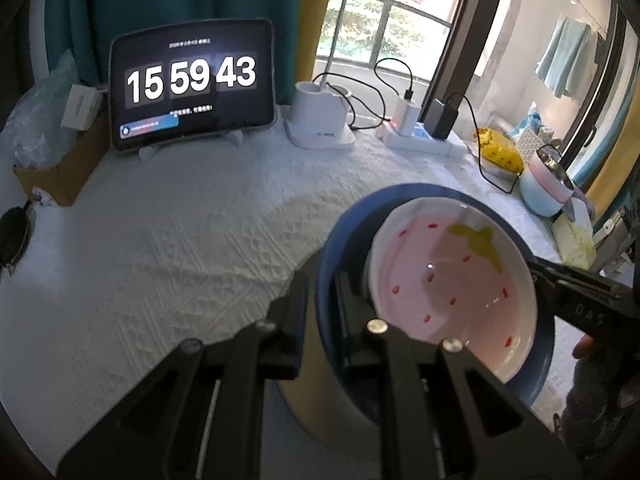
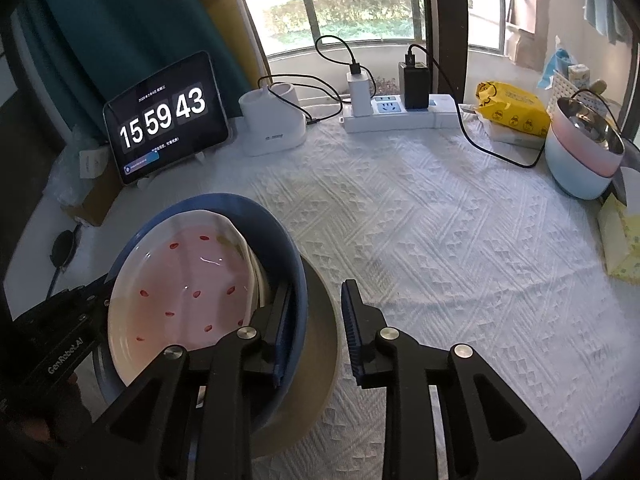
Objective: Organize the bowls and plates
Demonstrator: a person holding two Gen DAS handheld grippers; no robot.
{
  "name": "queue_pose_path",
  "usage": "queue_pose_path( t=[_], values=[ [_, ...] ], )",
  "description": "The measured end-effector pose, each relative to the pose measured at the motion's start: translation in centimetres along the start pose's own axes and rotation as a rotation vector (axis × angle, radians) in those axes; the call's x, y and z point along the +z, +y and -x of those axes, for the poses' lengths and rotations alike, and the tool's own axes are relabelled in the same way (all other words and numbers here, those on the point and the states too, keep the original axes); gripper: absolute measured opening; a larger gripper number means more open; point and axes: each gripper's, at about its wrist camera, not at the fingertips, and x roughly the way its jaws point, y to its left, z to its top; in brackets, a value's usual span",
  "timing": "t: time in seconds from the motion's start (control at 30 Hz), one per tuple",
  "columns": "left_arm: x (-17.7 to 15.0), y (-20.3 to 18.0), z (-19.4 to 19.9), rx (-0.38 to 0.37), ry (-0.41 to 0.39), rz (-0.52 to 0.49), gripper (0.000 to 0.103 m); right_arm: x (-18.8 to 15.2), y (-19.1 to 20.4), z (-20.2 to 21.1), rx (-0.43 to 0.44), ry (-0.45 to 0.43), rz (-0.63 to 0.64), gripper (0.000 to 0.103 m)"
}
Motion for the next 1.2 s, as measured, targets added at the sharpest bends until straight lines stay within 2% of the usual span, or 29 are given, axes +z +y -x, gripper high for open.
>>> queue_pose_path(
  t=[0.07,0.1,0.17,0.2,0.27,0.3,0.47,0.83,1.1,1.2],
  values=[
    [0.1,0.1,0.3,-0.006,-0.004,0.011,0.014,0.0,-0.1,0.0,0.0,0.003,-0.005,0.028],
    [0.3,0.2,0.7,-0.012,-0.019,0.017,0.017,0.1,-0.1,0.0,-0.003,0.003,-0.008,0.031],
    [0.8,0.3,1.6,-0.017,-0.044,0.031,0.031,0.1,-0.3,0.5,-0.023,-0.022,-0.012,0.039],
    [1.0,0.3,2.0,-0.013,-0.059,0.033,0.051,0.2,-0.4,0.7,-0.031,-0.033,-0.012,0.043],
    [1.3,0.1,2.5,-0.035,-0.076,0.029,0.06,0.4,-0.6,1.4,-0.03,-0.058,-0.02,0.049],
    [1.3,-0.1,2.6,-0.034,-0.078,0.024,0.06,0.5,-0.6,1.6,-0.03,-0.068,-0.02,0.054],
    [0.9,-1.0,3.2,-0.034,-0.09,-0.007,0.06,0.8,-0.6,3.1,-0.043,-0.11,-0.012,0.055],
    [0.0,-3.0,6.8,-0.013,-0.225,-0.115,0.061,-0.3,-0.6,5.1,-0.064,-0.147,0.001,0.055],
    [-1.3,-3.8,8.8,-0.034,-0.253,-0.139,0.089,-1.8,-0.4,7.3,-0.078,-0.182,0.004,0.055],
    [-1.9,-4.2,9.7,-0.04,-0.27,-0.147,0.093,-2.5,-0.5,8.3,-0.085,-0.196,-0.003,0.055]
  ],
)
